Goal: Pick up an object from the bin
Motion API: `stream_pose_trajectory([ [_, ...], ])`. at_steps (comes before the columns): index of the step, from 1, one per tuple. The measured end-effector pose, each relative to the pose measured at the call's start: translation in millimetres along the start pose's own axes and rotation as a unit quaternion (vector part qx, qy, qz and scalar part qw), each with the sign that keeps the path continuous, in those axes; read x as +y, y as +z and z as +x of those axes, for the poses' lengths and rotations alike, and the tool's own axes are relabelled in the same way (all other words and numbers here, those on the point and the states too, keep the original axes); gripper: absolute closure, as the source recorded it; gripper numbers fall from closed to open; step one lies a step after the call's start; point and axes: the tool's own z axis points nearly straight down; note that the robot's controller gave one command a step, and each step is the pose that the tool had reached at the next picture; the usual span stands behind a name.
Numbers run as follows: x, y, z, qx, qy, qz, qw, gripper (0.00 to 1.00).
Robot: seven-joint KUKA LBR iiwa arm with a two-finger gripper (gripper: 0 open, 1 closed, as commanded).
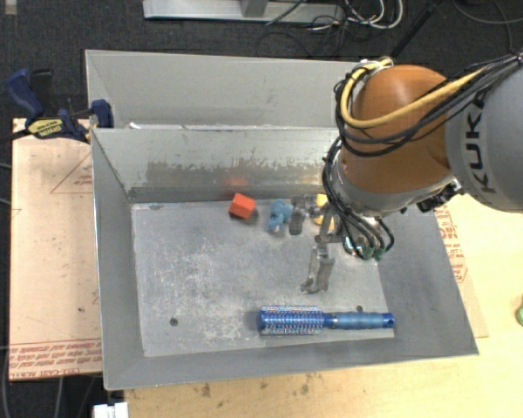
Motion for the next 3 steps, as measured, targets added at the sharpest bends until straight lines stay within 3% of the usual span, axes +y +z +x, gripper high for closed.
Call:
stream_pose_trajectory([
  [1, -33, 164, 22.8, -0.0015, -0.190, 0.000, 0.9818, 0.00],
  [2, -33, 163, 22.3, -0.0024, -0.190, 0.000, 0.9819, 1.00],
  [3, -56, 15, 15.2, -0.0073, -0.201, 0.002, 0.9795, 1.00],
])
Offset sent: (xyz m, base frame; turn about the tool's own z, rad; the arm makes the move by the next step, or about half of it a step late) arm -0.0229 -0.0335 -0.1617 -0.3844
